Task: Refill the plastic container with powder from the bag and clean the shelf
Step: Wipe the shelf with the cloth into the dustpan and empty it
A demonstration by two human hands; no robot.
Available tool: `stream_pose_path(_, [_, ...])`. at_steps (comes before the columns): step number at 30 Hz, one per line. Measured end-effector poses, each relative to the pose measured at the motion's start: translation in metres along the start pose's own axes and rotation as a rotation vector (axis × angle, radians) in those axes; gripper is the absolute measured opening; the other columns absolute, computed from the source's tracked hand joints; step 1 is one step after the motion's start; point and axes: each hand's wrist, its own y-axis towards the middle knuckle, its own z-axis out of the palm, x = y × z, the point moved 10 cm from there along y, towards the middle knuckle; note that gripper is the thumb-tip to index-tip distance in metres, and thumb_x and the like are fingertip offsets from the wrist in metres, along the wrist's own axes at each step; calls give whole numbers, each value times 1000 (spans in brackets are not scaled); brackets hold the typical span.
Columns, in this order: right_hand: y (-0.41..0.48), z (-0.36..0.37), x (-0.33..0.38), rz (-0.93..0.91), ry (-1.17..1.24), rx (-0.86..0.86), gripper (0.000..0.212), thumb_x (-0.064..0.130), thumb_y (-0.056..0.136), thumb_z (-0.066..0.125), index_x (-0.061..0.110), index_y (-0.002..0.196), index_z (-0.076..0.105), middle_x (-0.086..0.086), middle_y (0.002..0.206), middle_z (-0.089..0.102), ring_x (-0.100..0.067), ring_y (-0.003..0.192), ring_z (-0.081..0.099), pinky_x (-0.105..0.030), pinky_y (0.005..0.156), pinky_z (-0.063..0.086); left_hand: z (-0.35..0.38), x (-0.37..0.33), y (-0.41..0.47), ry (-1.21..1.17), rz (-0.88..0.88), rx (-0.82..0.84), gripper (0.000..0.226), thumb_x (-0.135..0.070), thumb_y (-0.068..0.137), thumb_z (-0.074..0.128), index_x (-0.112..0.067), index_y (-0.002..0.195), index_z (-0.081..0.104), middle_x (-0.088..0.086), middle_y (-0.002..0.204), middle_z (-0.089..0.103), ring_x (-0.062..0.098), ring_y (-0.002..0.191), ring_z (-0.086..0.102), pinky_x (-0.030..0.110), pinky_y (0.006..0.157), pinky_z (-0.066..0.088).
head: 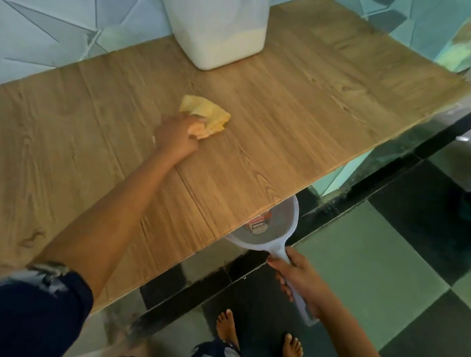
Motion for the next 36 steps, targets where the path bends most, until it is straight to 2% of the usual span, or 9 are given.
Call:
stream_pose_path(7, [-10, -7, 5, -4, -49, 66, 11, 21, 93, 52, 24, 104, 53, 2, 58, 50, -3, 40, 45, -15, 39, 39, 28, -118, -131, 8, 206, 55, 51, -19, 82, 55, -44, 126, 51, -12, 145, 42, 24, 120, 45, 32, 91, 38])
stream_pose_path(10, [-17, -16, 8, -29, -98, 101, 9, 24, 92, 53, 31, 96, 51, 2, 58, 50, -4, 40, 44, -17, 40, 39, 36, -142, -174, -151, 312, 104, 47, -25, 77, 47, -44, 119, 57, -6, 141, 50, 28, 119, 50, 40, 95, 43])
stream_pose_path(13, [-25, -25, 8, -68, -91, 153, 8, 25, 92, 54, 29, 98, 52, 2, 56, 51, -5, 41, 46, -18, 41, 41, 2, -86, -182, -305, 100, -129, 46, -38, 74, 46, -38, 117, 60, 6, 128, 61, 29, 111, 58, 40, 96, 46])
stream_pose_path(15, [-32, -30, 6, -62, -82, 183, 10, 25, 92, 55, 25, 101, 52, 1, 58, 51, -6, 43, 46, -17, 42, 41, -26, -25, -186, -234, -150, -294, 43, -31, 81, 54, -29, 124, 58, 8, 131, 58, 30, 115, 57, 38, 100, 43])
stream_pose_path(19, [-41, -41, 0, -42, -92, 216, 20, 26, 91, 56, 14, 107, 54, 1, 60, 50, -6, 45, 44, -18, 42, 38, -21, 23, -203, -88, -477, -268, 47, -13, 84, 57, -26, 129, 54, 11, 133, 55, 32, 114, 55, 40, 100, 42])
stream_pose_path(25, [-43, -58, 0, -63, -138, 202, 23, 30, 90, 56, 16, 108, 53, 1, 60, 51, -6, 46, 46, -20, 44, 40, 42, -124, -191, -91, -207, -163, 43, -22, 82, 60, -35, 123, 57, 3, 136, 53, 32, 109, 55, 36, 91, 43])
stream_pose_path(28, [-41, -65, 2, -64, -114, 205, 20, 29, 91, 55, 15, 106, 53, 2, 56, 49, -5, 41, 44, -19, 41, 38, 51, -175, -187, -251, -45, -133, 39, -26, 79, 67, -32, 118, 62, 4, 128, 61, 31, 105, 59, 37, 92, 44])
stream_pose_path(32, [-37, -78, 3, -58, -105, 195, 17, 27, 91, 55, 16, 104, 53, 1, 59, 51, -4, 41, 45, -17, 41, 40, -1, -146, -142, -309, -21, -273, 44, -16, 80, 65, -25, 122, 61, 7, 127, 60, 27, 111, 58, 35, 94, 45])
stream_pose_path(36, [-26, -89, 0, -30, -110, 156, 12, 24, 92, 55, 22, 103, 52, 1, 59, 52, -2, 38, 46, -14, 40, 41, -38, -46, -62, -224, -241, -346, 45, -26, 80, 67, -22, 124, 59, 9, 130, 59, 26, 119, 55, 30, 101, 39])
